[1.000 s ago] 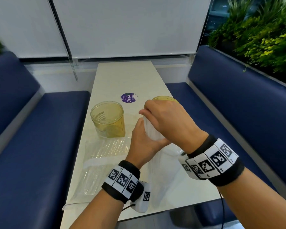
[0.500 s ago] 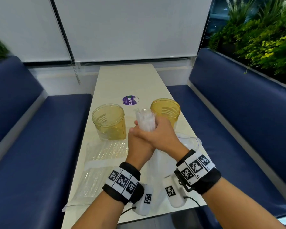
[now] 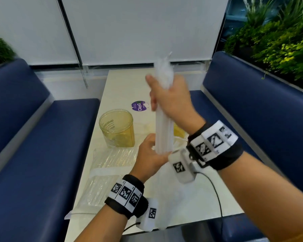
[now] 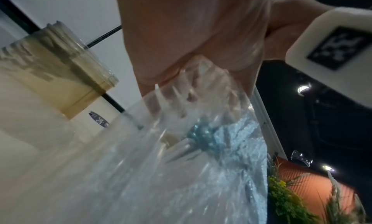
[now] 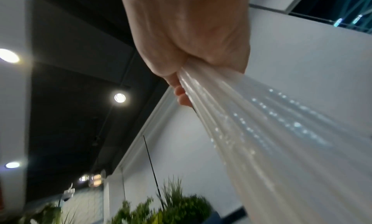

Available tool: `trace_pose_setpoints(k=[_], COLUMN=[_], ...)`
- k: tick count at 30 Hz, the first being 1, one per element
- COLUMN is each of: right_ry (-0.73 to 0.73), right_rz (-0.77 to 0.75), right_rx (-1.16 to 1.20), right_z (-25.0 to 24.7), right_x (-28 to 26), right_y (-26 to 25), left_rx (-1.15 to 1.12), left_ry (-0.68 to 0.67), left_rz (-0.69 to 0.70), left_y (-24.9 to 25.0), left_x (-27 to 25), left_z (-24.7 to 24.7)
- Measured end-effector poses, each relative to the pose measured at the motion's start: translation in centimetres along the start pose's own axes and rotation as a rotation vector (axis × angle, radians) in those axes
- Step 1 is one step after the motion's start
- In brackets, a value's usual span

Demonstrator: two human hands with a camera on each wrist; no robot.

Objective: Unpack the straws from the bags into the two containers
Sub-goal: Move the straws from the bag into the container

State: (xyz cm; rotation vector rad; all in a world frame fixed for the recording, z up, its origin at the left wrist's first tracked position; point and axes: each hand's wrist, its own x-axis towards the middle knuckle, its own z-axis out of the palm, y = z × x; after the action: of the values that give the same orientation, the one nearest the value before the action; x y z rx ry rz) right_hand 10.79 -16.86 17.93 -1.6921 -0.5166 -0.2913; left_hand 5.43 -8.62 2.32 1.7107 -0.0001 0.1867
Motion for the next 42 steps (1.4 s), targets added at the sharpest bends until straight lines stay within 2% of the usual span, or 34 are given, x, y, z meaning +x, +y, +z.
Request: trace_pose_setpoints(k=[5, 7, 9, 12, 16, 22, 25, 27, 30, 38, 42], right_ry=[0.168, 0.233, 0.276, 0.283, 0.216, 0.142, 0.092, 0.080, 0.056, 0.027, 0.037], right_rz=[-0.220, -0.279, -0.274, -0.185, 0.006, 0.289, 0.404, 0.490, 0.542, 0.366, 0.099], right_rx=[0.149, 0.144, 0.098, 0.021, -0.102, -0.267, -0.359, -0.337, -0.362, -0.432, -0.672], right_z=[-4.7, -6.0, -6.4, -5.9, -5.2, -4.4, -4.6, -4.9, -5.4, -7.7, -8.7], right_x=[6.7, 9.0, 10.8, 12.5, 13.8, 12.6, 11.4, 10.6, 9.7, 8.8, 7.6], right_y=[-3.6, -3.0, -1.0, 3.7, 11.1, 20.4, 22.8, 23.3, 23.1, 19.3, 15.2], left_rx=[0.038, 0.049, 0.054, 0.100, 0.119, 0.075, 0.026, 0.031, 0.042, 0.097, 0.102], left_ry=[0.042, 0.049, 0.060, 0.081, 0.121, 0.203, 0.225, 0.226, 0.215, 0.152, 0.118], left_rz=[0.017, 0.036, 0.054, 0.080, 0.074, 0.078, 0.071, 0.075, 0.072, 0.081, 0.101], left_y=[0.4, 0.6, 0.6, 0.6, 0.5, -0.1, -0.1, -0.1, 0.0, 1.0, 0.9], left_x=[-0.2, -0.3, -0.4, -0.5, -0.8, -1.0, -0.9, -0.8, -0.6, -0.2, -0.4], left_z=[-0.7, -0.9, -1.0, -1.4, -2.2, -3.2, -3.5, -3.6, -3.4, -3.4, -3.2])
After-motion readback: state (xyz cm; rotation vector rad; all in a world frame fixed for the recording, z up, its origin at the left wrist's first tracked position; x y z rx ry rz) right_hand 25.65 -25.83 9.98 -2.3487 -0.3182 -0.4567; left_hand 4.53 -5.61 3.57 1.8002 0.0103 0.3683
